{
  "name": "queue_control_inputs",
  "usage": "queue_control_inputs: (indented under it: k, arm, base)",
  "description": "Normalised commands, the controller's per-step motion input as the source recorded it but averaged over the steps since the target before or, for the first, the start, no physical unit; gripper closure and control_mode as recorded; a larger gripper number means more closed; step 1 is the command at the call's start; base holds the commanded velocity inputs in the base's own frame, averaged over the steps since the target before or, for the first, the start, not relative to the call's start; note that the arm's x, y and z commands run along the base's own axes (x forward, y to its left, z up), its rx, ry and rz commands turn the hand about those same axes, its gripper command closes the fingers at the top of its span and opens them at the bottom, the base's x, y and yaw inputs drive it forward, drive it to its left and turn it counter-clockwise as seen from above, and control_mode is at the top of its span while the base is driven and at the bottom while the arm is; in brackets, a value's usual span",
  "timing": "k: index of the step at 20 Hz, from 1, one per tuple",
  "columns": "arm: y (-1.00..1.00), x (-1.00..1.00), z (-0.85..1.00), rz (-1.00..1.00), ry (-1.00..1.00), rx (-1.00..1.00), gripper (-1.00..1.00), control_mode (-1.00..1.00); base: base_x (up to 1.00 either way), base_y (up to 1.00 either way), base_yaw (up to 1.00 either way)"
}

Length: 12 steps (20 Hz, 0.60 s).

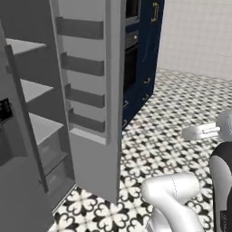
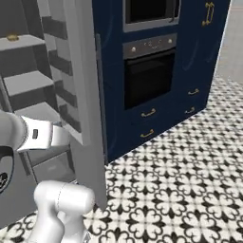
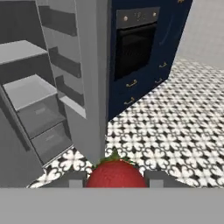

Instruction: Take the strawberry from the fridge and place it on top of the pancake, located on the dining counter.

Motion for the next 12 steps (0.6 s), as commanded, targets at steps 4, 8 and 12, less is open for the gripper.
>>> queue_control_inputs:
  k: [4,8,12]
  arm:
    - [0.00,0.00,0.00,0.00,0.00,0.00,1.00,1.00]
    - [0.00,0.00,0.00,0.00,0.00,0.00,1.00,1.00]
    - [0.00,0.00,0.00,0.00,0.00,0.00,1.00,1.00]
  base:
    - [0.02,-0.56,-0.77]
    - [0.14,-0.54,-0.64]
    - [0.42,-0.57,-0.46]
